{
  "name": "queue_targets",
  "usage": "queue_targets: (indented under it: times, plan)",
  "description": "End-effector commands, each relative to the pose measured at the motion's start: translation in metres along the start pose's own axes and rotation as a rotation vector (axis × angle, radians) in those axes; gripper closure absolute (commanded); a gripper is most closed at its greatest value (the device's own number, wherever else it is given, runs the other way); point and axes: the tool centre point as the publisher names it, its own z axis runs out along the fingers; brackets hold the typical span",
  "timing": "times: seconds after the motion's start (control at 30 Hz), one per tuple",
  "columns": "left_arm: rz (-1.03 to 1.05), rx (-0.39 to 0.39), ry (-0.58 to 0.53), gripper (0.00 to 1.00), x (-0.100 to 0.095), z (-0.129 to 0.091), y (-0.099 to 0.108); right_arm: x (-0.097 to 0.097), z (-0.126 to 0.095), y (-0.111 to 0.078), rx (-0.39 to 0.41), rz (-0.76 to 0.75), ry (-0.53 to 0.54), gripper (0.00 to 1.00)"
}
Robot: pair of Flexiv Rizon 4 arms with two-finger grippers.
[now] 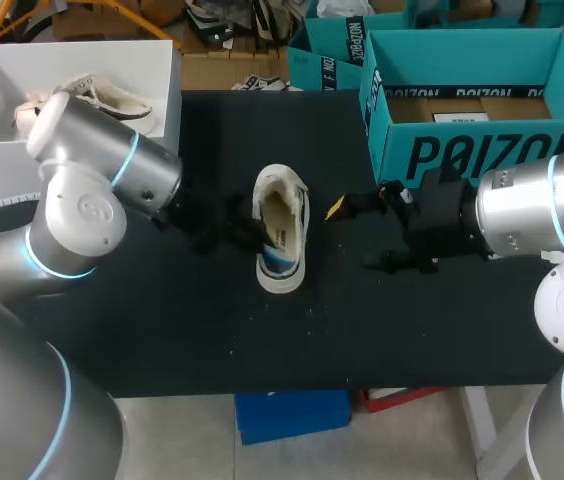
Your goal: Take the shoe out of the shoebox, open the shoe tongue, remove and reinsert the insole, then place the shoe into the shoebox
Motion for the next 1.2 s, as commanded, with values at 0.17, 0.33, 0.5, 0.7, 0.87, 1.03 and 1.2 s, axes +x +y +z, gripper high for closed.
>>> queue_targets:
  times: [0.17,0.33,0.5,0.7,0.87,1.03,1.2]
  plan:
    - [-0.014,-0.035,0.011,1.0,-0.003,0.012,0.012,0.001,0.001,0.0,-0.001,0.0,-0.002,0.0]
    - [-0.014,-0.04,0.019,0.52,-0.006,0.007,0.011,0.001,0.001,0.0,-0.001,0.0,-0.002,0.0]
    - [0.01,-0.029,0.029,0.5,-0.008,-0.015,0.001,0.001,0.001,0.0,-0.001,0.0,-0.002,0.0]
    - [0.012,-0.006,0.019,0.6,-0.006,-0.037,-0.01,0.001,0.001,0.0,-0.001,0.0,-0.002,0.0]
    - [0.04,-0.054,0.083,0.96,-0.01,-0.041,-0.015,0.001,0.001,0.0,-0.001,0.0,-0.002,0.0]
    - [0.099,-0.124,0.195,1.0,-0.001,-0.032,-0.016,0.001,0.001,0.0,-0.001,0.0,-0.002,0.0]
    - [0.133,-0.172,0.27,1.0,0.007,-0.024,-0.012,0.001,0.001,0.0,-0.001,0.0,-0.002,0.0]
